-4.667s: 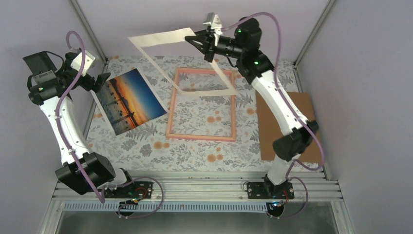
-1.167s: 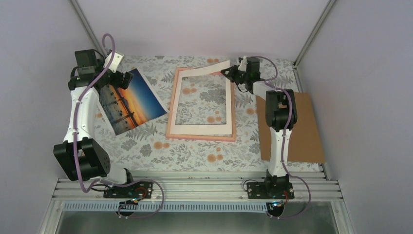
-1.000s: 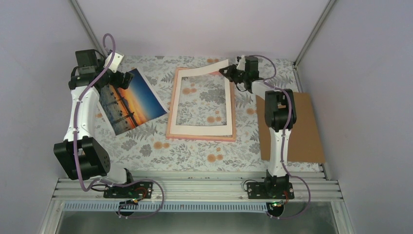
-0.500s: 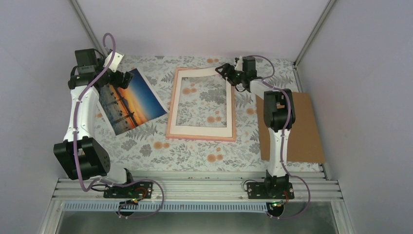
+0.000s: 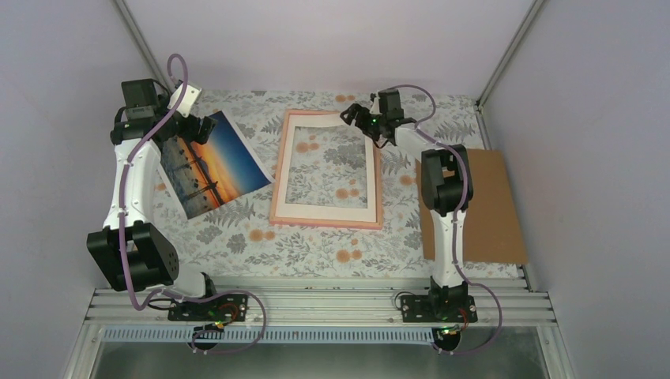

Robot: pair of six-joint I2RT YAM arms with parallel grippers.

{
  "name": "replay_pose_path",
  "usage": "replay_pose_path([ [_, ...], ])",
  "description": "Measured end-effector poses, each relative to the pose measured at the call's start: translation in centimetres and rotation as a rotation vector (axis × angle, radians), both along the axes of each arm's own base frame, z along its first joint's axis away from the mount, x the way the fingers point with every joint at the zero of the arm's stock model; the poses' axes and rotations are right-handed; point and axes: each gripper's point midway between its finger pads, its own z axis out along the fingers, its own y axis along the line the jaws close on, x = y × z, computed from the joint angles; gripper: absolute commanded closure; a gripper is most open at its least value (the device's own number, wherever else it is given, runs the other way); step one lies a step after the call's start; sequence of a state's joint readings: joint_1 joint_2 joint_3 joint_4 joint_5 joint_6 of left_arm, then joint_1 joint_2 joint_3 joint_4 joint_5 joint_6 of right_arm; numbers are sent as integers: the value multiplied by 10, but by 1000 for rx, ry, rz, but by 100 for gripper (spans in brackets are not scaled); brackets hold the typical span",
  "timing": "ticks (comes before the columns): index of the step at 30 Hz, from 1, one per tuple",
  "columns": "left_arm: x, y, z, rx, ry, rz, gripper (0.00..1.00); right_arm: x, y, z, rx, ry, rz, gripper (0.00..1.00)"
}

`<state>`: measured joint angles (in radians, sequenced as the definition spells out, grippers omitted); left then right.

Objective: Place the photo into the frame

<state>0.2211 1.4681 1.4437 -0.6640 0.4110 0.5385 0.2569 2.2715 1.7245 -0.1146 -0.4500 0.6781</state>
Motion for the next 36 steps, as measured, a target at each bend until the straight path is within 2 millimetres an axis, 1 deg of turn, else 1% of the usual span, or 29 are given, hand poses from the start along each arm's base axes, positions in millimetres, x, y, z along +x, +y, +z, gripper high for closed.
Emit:
replay_pose_path([
  [10, 0, -1, 0, -1, -1, -2, 0, 2, -11, 8, -146, -31, -40, 0],
  [24, 4, -1, 2, 0, -24, -7, 0, -3, -25, -3, -285, -23, -46, 0],
  [30, 3, -1, -4, -2, -13, -7, 0, -3, -29, 0, -311, -35, -50, 0],
  [36, 3, 0, -3, 1, -15, -4, 0, -4, -34, -1, -346, -37, -49, 0],
])
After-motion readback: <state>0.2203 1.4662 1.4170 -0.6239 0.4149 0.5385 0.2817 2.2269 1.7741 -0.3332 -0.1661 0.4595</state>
